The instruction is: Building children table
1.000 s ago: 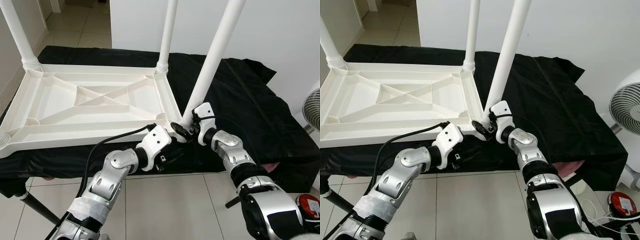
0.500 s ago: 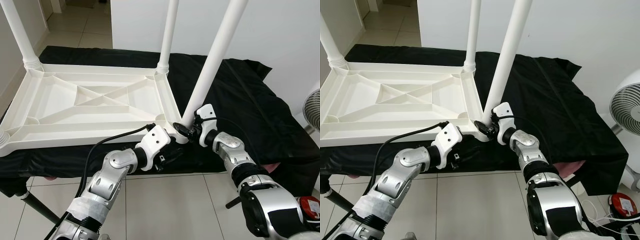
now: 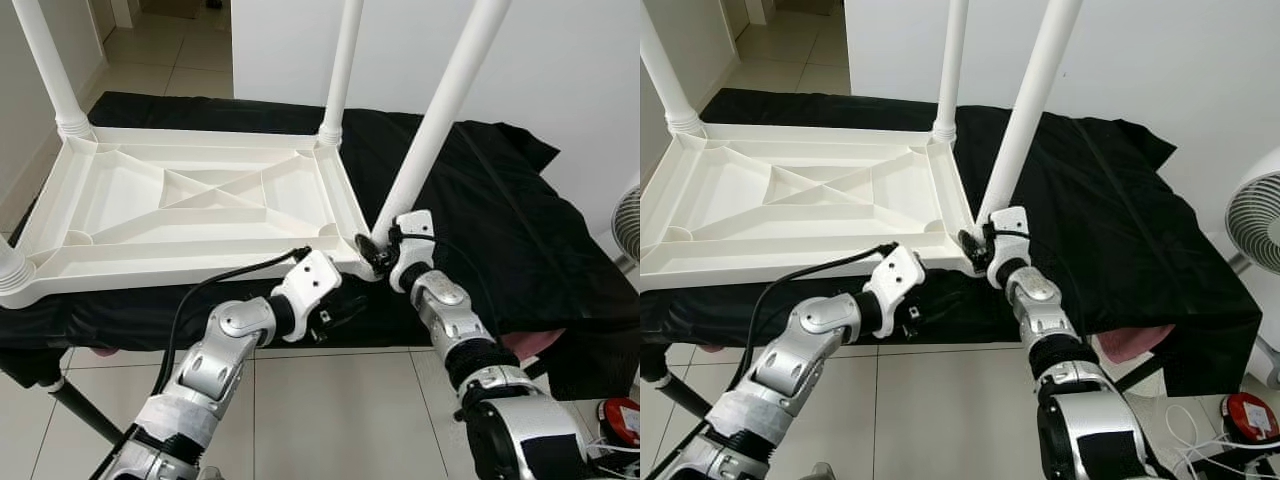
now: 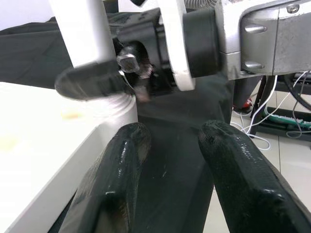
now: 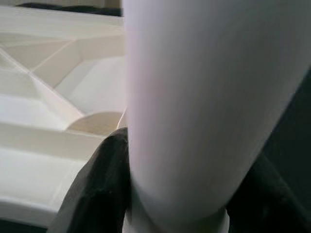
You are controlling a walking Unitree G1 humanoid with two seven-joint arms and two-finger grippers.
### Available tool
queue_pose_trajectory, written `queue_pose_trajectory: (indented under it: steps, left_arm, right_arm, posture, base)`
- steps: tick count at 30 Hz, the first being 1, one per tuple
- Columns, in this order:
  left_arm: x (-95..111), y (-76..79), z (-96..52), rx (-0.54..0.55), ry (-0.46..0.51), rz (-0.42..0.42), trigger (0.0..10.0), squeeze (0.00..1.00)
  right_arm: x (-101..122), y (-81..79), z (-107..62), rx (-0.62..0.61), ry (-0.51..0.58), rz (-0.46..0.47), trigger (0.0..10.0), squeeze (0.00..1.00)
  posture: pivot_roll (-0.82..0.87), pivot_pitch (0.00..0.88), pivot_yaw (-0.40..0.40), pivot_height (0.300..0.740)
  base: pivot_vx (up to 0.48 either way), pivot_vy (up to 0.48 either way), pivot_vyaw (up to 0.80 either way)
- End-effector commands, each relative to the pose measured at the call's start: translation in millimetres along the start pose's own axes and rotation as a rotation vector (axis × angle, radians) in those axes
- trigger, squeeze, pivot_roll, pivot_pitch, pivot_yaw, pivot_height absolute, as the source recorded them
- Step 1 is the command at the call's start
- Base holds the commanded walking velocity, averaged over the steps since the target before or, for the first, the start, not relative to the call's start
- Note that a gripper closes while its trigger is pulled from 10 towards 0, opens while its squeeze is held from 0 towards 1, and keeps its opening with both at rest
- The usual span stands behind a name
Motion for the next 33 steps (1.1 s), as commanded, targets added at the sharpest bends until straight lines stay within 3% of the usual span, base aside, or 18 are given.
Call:
queue_pose_trajectory:
  steps: [1, 6, 9, 13, 18, 19, 20, 26, 27, 30, 31, 33]
  left_arm:
    - [-1.6, 0.9, 1.4, 0.030, -0.007, -0.012, 10.0, 0.00]
    - [-1.9, -0.3, 0.1, 0.034, -0.009, -0.010, 10.0, 0.00]
    - [-2.5, -1.4, -1.6, 0.039, -0.014, -0.010, 10.0, 0.00]
    - [-2.3, 0.8, -1.5, 0.033, -0.013, -0.012, 10.0, 0.00]
    - [-2.4, 2.2, -0.8, 0.027, -0.013, -0.011, 10.0, 0.00]
    - [-2.3, 1.9, -0.6, 0.027, -0.012, -0.011, 10.0, 0.00]
    - [-2.2, 1.9, -0.4, 0.026, -0.012, -0.011, 10.0, 0.00]
    - [-1.7, 3.3, 0.3, 0.026, -0.009, -0.012, 10.0, 0.00]
    - [-1.1, 2.7, 0.3, 0.028, -0.006, -0.012, 10.0, 0.00]
    - [-0.7, 2.2, 0.2, 0.030, -0.005, -0.012, 10.0, 0.00]
    - [-0.1, 0.6, -0.1, 0.034, -0.004, -0.011, 10.0, 0.00]
    - [-0.1, 0.2, -0.1, 0.035, -0.004, -0.010, 10.0, 0.00]
  right_arm:
    - [-2.3, 13.3, -5.1, -0.153, 0.005, -0.014, 10.0, 0.00]
    - [-0.4, 7.9, -5.9, -0.280, 0.044, -0.024, 10.0, 0.00]
    - [2.3, -3.6, -6.1, -0.356, 0.075, 0.002, 10.0, 0.00]
    - [5.9, -19.8, -6.5, -0.328, 0.094, 0.008, 10.0, 0.00]
    - [5.4, -18.0, -9.0, -0.332, 0.090, -0.003, 10.0, 0.00]
    - [5.3, -16.8, -10.5, -0.330, 0.089, -0.010, 10.0, 0.47]
    - [7.2, -16.7, -12.3, -0.316, 0.102, -0.029, 10.0, 1.00]
    - [9.9, -16.5, -16.6, -0.215, 0.110, -0.036, 10.0, 1.00]
    - [9.7, -10.8, -18.9, -0.149, 0.090, -0.084, 10.0, 1.00]
    - [9.1, -7.4, -20.0, -0.130, 0.077, -0.099, 10.0, 1.00]
    - [4.9, 3.6, -21.6, -0.041, 0.022, -0.096, 10.0, 0.00]
    - [4.1, 6.8, -22.4, -0.015, 0.012, -0.096, 10.0, 0.00]
  posture:
    - [0.04, 0.003, -0.114, 0.740]
    - [0.05, 0.005, -0.118, 0.740]
    - [0.05, 0.005, -0.118, 0.740]
    - [0.05, 0.007, -0.114, 0.740]
    - [0.05, 0.007, -0.115, 0.740]
    - [0.04, 0.006, -0.114, 0.740]
    - [0.04, 0.005, -0.114, 0.740]
    - [0.04, 0.001, -0.118, 0.740]
    - [0.05, 0.000, -0.123, 0.740]
    - [0.05, 0.000, -0.123, 0.740]
    - [0.05, 0.000, -0.124, 0.740]
    - [0.05, 0.000, -0.124, 0.740]
  base:
    - [0.000, 0.000, 0.00]
    - [0.000, 0.000, 0.00]
    - [0.000, 0.000, 0.00]
    - [0.000, 0.000, 0.00]
    - [0.000, 0.000, 0.00]
    - [0.000, 0.000, 0.00]
    - [0.000, 0.000, 0.00]
    - [0.000, 0.000, 0.00]
    - [0.000, 0.000, 0.00]
    - [0.000, 0.000, 0.00]
    - [0.000, 0.000, 0.00]
    - [0.000, 0.000, 0.00]
Point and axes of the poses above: a point about 5 cm out from each wrist's last joint towards the gripper, its own z axis pointing out of the wrist towards the gripper, its own x axis along the axis of the wrist's last joint, y = z × x, the point moved 2 cm from there along z, pointing out of the wrist towards the gripper, and after that the axes turned 9 degrees about z, right-handed, at the moved point
